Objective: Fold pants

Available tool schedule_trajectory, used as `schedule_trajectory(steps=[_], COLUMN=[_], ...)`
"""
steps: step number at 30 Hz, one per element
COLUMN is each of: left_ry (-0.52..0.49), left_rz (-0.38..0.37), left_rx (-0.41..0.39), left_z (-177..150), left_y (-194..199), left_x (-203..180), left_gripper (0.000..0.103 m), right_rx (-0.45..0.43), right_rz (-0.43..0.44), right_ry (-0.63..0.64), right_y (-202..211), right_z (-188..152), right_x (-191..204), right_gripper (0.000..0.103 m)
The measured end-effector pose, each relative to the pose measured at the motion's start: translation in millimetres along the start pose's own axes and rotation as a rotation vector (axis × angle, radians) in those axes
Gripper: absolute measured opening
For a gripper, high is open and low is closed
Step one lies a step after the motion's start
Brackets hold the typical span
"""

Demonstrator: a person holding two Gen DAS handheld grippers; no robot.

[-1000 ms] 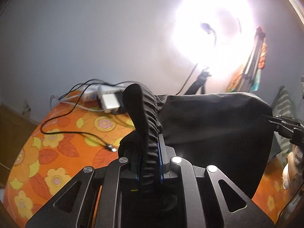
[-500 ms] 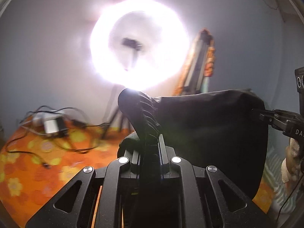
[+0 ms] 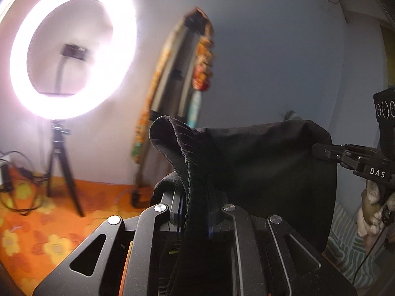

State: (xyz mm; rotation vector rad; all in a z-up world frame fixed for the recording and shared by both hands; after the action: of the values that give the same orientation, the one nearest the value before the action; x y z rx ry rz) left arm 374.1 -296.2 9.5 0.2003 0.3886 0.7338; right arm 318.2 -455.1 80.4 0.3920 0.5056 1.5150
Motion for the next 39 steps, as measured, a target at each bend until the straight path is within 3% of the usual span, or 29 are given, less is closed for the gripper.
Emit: schedule_trajectory(steps=[8, 13, 18, 20, 22, 23, 24, 27, 34, 39], left_ry=[-0.026, 0.038, 0.055, 0.079, 0.083, 0.076, 0.061, 0.025, -0.039, -0.135], left_rz=[-0.027, -0.020, 0.033, 0.042, 0.071, 0.089, 0.104, 0.139, 0.137, 0.078], left_rx=[0.057, 0.107, 0.170, 0.215, 0.255, 0.260, 0.259, 0.244, 0.267, 0.305], left_z=[-13.4, -30.3, -57.2, -64.0, -66.9, -67.3, -66.5, -61.7, -66.1, -83.2], left_y=[-81.6, -132.9, -170.2, -184.2, -191.4, -190.9, -188.4, -179.8, -150.7, -126.3], left_x=[-34.6, -31.2, -24.9, -22.4, -18.0, -16.0, -14.9, -11.4, -9.1, -21.4], left_gripper=[0.012, 0.012, 0.012, 0.016, 0.017, 0.018, 0.023, 0.037, 0.037, 0.037], right_rx=[0.053, 0.107, 0.192, 0.238, 0.254, 0.255, 0.247, 0.236, 0.267, 0.294], right_rz=[-0.052, -0.094, -0.104, -0.126, -0.176, -0.205, -0.216, -0.193, -0.128, -0.021], right_ry=[-0.032, -0.019, -0.030, -0.082, -0.098, -0.104, -0.119, -0.176, -0.316, -0.492], right_y=[-47.6, -92.3, -152.4, -176.9, -187.3, -188.7, -186.2, -170.0, -121.2, -95.8], right_z=[-18.8, -33.1, -53.9, -64.6, -72.5, -76.3, -79.2, -91.4, -141.6, -179.4], right_x=[-89.7, -124.8, -155.9, -172.1, -184.6, -190.5, -194.6, -200.0, -193.4, -185.3], right_gripper=[0.009, 0.009, 0.009, 0.013, 0.027, 0.037, 0.041, 0.041, 0.043, 0.047])
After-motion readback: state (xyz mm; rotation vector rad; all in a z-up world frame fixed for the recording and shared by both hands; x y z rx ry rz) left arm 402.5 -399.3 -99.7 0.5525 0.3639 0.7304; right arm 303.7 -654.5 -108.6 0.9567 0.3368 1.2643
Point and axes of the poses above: each gripper's, at about its wrist camera, not at the fingertips, and y roughly against the way its jaws point, x to its left, z to its top, the point moved 8 cm from there along -y, roughly the way its jaws point, and after that the axes turned 2 degrees about -y, right-handed, at the moved point
